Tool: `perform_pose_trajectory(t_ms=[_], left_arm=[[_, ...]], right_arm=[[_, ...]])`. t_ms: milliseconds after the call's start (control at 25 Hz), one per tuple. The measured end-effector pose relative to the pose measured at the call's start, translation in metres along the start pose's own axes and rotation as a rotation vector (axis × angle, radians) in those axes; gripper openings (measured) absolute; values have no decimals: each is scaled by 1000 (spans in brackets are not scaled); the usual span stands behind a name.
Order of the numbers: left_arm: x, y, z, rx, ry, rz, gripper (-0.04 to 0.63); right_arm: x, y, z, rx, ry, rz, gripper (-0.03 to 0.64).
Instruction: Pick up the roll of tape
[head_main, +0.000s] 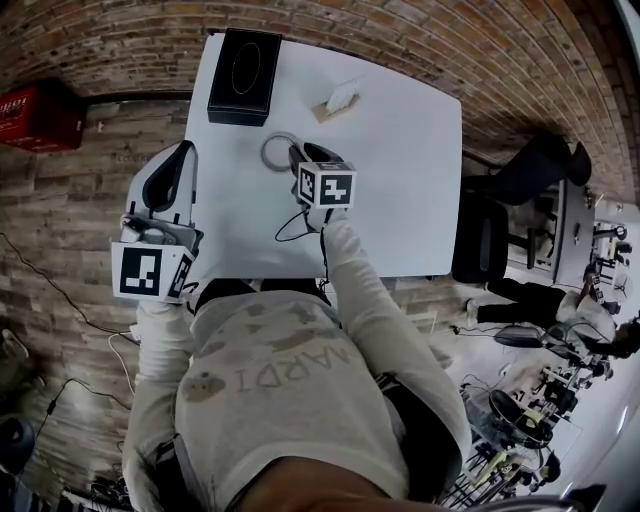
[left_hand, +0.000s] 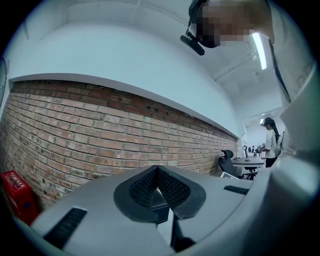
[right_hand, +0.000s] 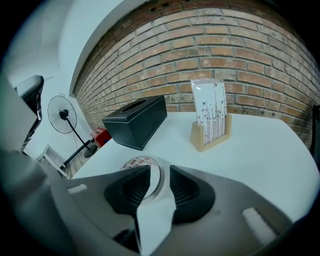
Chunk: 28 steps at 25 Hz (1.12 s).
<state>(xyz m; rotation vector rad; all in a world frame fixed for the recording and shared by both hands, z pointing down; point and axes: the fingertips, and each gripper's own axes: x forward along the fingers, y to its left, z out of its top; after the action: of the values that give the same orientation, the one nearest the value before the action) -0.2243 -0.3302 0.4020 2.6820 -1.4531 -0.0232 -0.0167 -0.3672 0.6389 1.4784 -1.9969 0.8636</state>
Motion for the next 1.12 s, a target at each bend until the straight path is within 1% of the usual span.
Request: perform_pose_trajectory(t_ms=[360, 560, 640, 720, 760, 800, 920, 1120], left_arm=[[3, 19, -13, -19, 28, -9, 6], [3, 26, -15, -24, 30, -9, 6], [3, 27, -16, -25, 30, -10, 6], [4, 25, -16, -24, 31, -15, 6], [4, 24, -16, -22, 32, -17, 6], [4, 23, -16, -19, 33, -19, 6], [2, 21, -15, -15, 34, -21, 6], [-1, 17, -13, -10, 33, -17, 6]], right_arm=[[25, -6, -14, 1, 95, -55, 130], [28, -6, -15, -24, 131, -88, 123], [28, -4, -14, -42, 137, -95, 115], [29, -1, -15, -63, 142, -104, 80], [29, 0, -15, -74, 144, -110, 77], [29, 1, -15, -84, 145, -116, 62], [25, 3, -16, -77, 132, -130, 58], [5, 3, -13, -32, 52, -115, 58]])
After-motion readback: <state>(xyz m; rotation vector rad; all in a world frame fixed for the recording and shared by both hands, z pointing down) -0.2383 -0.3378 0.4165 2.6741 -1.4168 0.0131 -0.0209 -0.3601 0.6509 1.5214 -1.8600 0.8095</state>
